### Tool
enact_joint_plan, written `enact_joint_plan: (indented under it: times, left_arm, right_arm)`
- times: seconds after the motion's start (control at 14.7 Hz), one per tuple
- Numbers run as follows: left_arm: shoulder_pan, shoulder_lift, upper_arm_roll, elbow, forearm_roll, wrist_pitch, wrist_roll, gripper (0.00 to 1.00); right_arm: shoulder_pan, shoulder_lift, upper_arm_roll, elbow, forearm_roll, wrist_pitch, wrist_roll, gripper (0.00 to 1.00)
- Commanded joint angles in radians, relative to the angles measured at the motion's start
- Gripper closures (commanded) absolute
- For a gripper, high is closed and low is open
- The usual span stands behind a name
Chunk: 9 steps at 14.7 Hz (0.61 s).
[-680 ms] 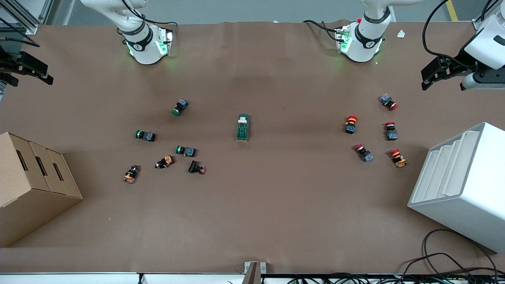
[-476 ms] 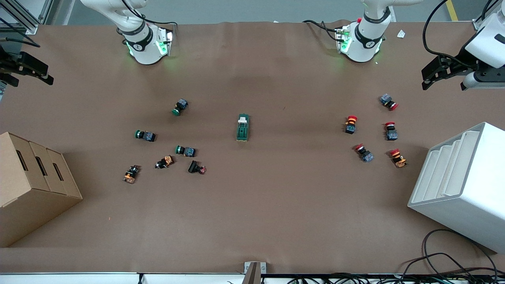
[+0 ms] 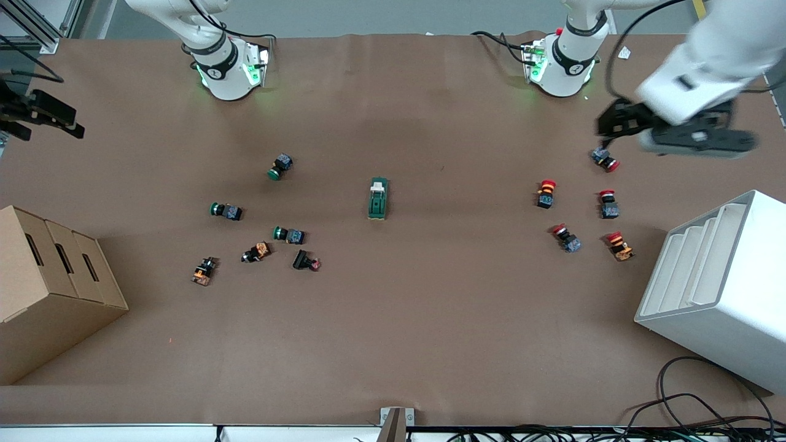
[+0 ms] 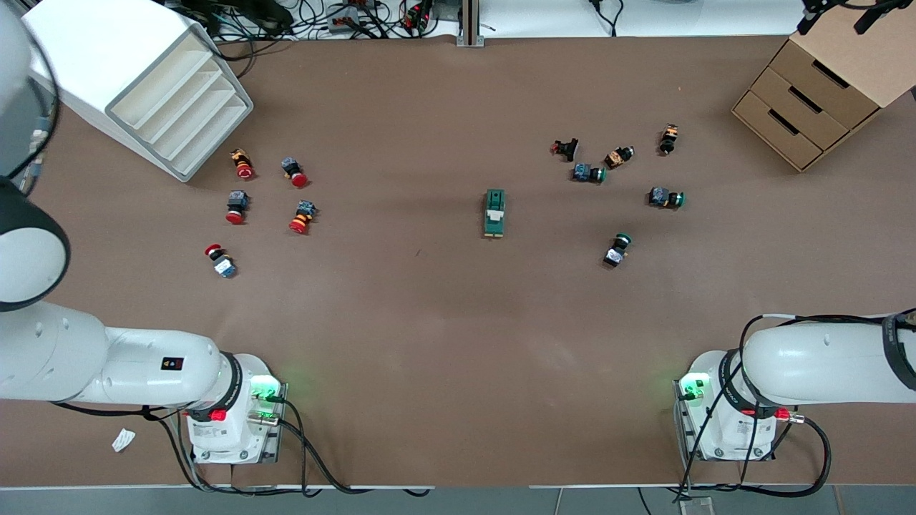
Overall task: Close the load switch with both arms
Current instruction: 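Move the left gripper over the green switch while the right gripper approaches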
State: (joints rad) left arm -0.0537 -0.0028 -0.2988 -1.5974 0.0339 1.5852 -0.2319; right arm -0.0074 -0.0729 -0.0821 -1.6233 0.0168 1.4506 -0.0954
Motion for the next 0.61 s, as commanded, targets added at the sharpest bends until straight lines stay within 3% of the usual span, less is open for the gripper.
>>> enact_joint_plan:
  times: [0.0, 0.2, 0.34, 0.41, 0.54]
  left_arm:
    - [-0.003, 0.078, -0.147, -0.012, 0.015, 0.094, -0.235, 0.00]
    - [-0.012, 0.127, -0.290, -0.132, 0.020, 0.299, -0.527, 0.00]
    - [-0.102, 0.130, -0.306, -0.244, 0.065, 0.460, -0.675, 0.00]
    - [-0.162, 0.154, -0.306, -0.280, 0.148, 0.510, -0.787, 0.00]
    - [-0.262, 0.240, -0.307, -0.286, 0.275, 0.539, -1.014, 0.00]
  right_arm:
    - [0.001, 0.062, -0.008, 0.010, -0.053, 0.013, 0.003, 0.00]
    - [0.039, 0.074, -0.007, -0.027, -0.020, 0.037, 0.130, 0.00]
    - [0.066, 0.117, -0.005, -0.029, 0.038, 0.053, 0.341, 0.00]
    - [0.078, 0.133, -0.005, -0.030, 0.066, 0.065, 0.418, 0.00]
    - [0.122, 0.179, -0.004, -0.029, 0.089, 0.082, 0.633, 0.00]
